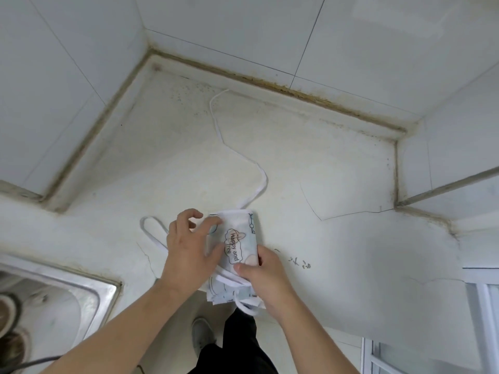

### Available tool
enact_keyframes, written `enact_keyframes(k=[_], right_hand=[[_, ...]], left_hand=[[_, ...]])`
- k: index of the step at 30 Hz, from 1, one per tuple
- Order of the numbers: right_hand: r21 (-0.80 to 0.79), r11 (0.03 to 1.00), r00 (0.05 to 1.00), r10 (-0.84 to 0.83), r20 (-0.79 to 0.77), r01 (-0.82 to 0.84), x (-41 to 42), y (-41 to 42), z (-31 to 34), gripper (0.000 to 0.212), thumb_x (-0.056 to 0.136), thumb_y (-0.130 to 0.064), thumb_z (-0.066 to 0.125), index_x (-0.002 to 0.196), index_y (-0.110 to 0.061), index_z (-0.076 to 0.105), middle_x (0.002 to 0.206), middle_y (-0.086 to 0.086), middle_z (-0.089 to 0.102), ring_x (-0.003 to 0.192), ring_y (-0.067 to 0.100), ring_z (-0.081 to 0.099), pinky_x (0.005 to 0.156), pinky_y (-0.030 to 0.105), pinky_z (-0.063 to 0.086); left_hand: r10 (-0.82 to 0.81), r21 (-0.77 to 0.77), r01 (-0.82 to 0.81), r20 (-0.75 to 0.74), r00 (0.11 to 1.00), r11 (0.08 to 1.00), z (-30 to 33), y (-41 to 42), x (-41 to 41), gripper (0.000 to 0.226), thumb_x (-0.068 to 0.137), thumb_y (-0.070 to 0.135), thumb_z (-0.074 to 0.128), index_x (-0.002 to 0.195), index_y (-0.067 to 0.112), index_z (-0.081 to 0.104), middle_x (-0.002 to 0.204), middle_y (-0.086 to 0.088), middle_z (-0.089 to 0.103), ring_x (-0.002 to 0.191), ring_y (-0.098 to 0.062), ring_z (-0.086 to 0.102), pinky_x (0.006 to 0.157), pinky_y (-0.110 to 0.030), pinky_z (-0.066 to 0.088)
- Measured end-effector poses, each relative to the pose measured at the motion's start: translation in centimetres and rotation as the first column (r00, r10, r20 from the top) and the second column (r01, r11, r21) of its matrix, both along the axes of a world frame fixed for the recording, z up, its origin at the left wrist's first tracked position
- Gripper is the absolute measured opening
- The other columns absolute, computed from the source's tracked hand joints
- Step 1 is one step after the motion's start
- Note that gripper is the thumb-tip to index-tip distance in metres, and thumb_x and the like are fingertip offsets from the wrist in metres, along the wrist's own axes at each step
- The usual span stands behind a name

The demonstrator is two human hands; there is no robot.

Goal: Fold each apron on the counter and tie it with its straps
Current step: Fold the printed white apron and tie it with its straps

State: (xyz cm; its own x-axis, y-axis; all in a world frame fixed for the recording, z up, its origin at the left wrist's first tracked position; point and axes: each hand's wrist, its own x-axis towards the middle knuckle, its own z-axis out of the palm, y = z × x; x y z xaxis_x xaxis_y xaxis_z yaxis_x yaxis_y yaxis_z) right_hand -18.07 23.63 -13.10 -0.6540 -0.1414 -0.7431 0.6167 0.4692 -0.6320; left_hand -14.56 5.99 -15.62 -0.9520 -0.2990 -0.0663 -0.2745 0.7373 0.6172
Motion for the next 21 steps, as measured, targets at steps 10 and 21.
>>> enact_keyframes(k=[10, 21], right_hand=[[-0.321, 0.941, 0.987, -0.142, -0.077, 0.111, 3.5, 3.7, 12.8, 0.039, 0.094, 0.006, 0.065, 0.122, -0.021, 0.073, 0.115, 0.008, 0.079, 0.107, 0.03, 0.075, 0.096, 0.053, 0.058], [-0.427, 0.898, 0.958, -0.208, -0.199, 0.106, 8.5, 7.4, 24.1, 0.024, 0.094, -0.027, 0.067, 0.116, -0.024, 0.077, 0.115, 0.011, 0.078, 0.11, 0.041, 0.072, 0.09, 0.057, 0.054]], left_hand=[[-0.441, 0.752, -0.433, 0.649, 0.62, 0.498, 14.5, 1.2, 3.7, 0.088, 0.085, 0.087, 0.048, 0.118, 0.011, 0.078, 0.112, -0.018, 0.078, 0.104, -0.033, 0.077, 0.095, -0.045, 0.06], [-0.089, 0.95, -0.12, 0.151, 0.985, 0.288, 24.8, 6.0, 6.8, 0.019, 0.098, 0.01, 0.064, 0.107, 0.002, 0.079, 0.114, -0.027, 0.075, 0.105, -0.046, 0.074, 0.105, -0.06, 0.051]])
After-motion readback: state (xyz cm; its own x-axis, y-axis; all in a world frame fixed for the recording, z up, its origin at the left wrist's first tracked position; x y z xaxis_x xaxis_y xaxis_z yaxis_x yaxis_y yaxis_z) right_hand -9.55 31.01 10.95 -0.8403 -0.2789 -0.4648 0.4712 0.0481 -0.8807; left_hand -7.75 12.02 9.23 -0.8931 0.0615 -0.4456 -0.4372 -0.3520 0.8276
